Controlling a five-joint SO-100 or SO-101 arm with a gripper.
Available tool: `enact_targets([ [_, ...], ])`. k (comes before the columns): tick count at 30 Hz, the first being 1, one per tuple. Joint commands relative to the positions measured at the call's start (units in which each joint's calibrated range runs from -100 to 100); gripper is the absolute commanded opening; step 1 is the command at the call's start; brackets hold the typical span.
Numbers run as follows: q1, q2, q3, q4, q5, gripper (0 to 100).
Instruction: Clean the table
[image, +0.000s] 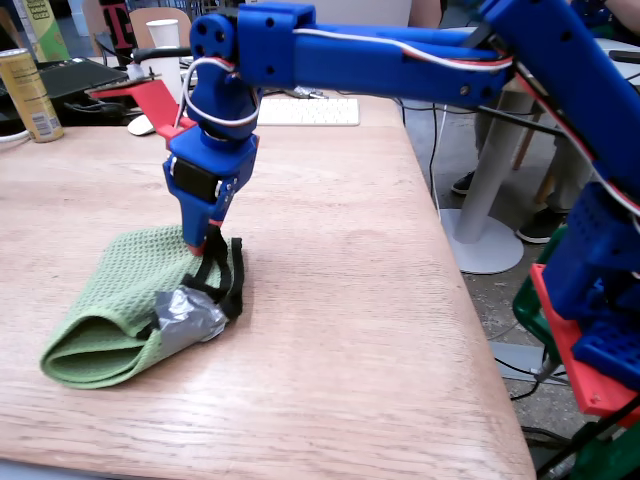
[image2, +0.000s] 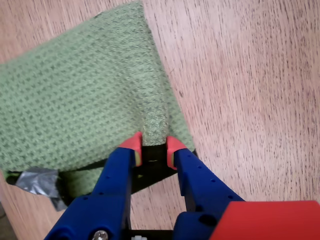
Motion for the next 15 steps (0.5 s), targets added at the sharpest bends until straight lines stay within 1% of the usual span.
enact_targets([
  [1,0.7,-0.7,-2.2,0.1,-0.1,4],
  [8,0.5,-0.7,-1.3,1.2,0.6,3],
  [10,-0.5,-1.4,-1.2,1.6,0.6,1],
  [15,-1.5,-9.7,-1.2,7.9,0.6,1],
])
